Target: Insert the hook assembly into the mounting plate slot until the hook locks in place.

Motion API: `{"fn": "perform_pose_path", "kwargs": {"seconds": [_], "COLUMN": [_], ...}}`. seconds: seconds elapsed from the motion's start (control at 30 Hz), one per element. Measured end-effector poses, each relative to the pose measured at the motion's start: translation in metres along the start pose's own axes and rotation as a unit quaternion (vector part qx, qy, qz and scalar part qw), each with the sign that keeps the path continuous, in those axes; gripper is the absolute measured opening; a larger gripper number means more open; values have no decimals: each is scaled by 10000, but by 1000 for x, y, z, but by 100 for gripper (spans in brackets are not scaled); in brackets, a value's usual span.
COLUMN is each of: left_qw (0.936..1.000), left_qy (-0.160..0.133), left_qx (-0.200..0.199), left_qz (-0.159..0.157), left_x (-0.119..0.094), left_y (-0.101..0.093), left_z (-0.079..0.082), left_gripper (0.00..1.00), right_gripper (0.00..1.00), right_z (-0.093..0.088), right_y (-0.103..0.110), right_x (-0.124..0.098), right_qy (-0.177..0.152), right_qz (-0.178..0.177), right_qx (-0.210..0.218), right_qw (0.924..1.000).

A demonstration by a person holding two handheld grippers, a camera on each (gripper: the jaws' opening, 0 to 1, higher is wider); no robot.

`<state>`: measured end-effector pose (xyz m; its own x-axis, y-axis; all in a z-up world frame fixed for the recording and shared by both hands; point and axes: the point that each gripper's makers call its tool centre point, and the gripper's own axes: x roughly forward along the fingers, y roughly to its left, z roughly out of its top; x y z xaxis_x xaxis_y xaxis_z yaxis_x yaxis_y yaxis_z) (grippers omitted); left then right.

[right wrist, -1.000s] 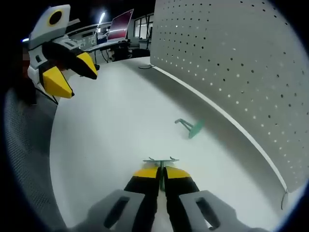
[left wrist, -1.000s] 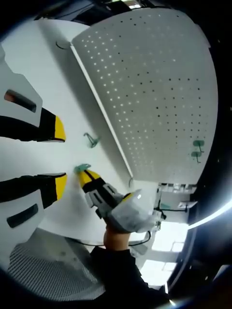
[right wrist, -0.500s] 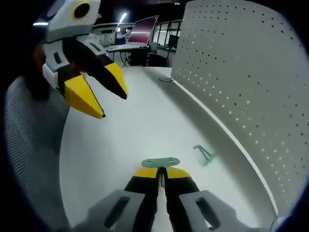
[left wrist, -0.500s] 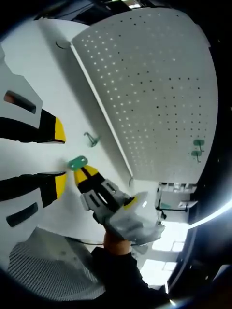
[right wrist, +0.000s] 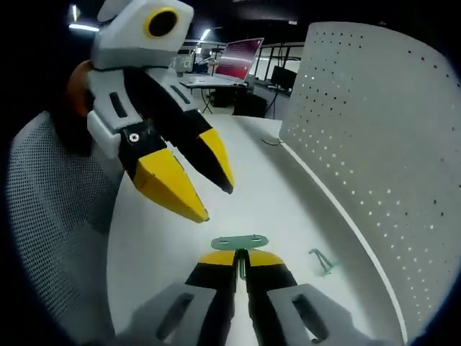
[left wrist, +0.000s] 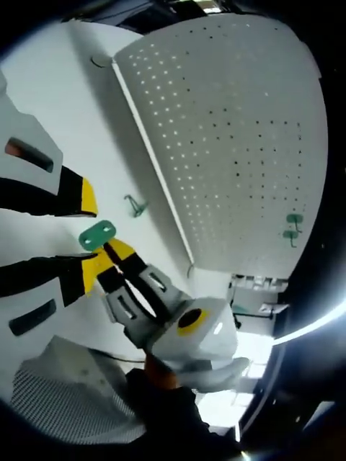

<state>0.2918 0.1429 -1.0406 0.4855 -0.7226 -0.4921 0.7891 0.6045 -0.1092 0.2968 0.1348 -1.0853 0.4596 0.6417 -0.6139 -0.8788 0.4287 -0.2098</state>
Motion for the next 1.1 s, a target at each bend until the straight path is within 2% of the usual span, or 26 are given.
{"fn": "perform_pose_path", "kwargs": {"seconds": [0.3,0.6,0.8,1.1], "left_qw": [9983,9965,9892,9913], "left_qy": [-31,70,-12,13], "left_qx": [-574,-820,-1447,-1306], "left_qz": [-72,-114,-248,-162], "left_x": [0,3,2,2], "left_y": [3,2,3,2], "left_z": [-3,-8,-8,-8], "left_gripper": [22,24,23,22], "right_gripper": [1,1,1,1], "right_z": [12,20,24,24], "right_y": [10,10,12,15], "right_x": [3,1,-1,1], "right_qy": [-55,-130,-145,-76], "right_qz": [70,41,0,-29], "right_qx": [-345,-537,-874,-1121], "right_qw": [9994,9985,9961,9937]}}
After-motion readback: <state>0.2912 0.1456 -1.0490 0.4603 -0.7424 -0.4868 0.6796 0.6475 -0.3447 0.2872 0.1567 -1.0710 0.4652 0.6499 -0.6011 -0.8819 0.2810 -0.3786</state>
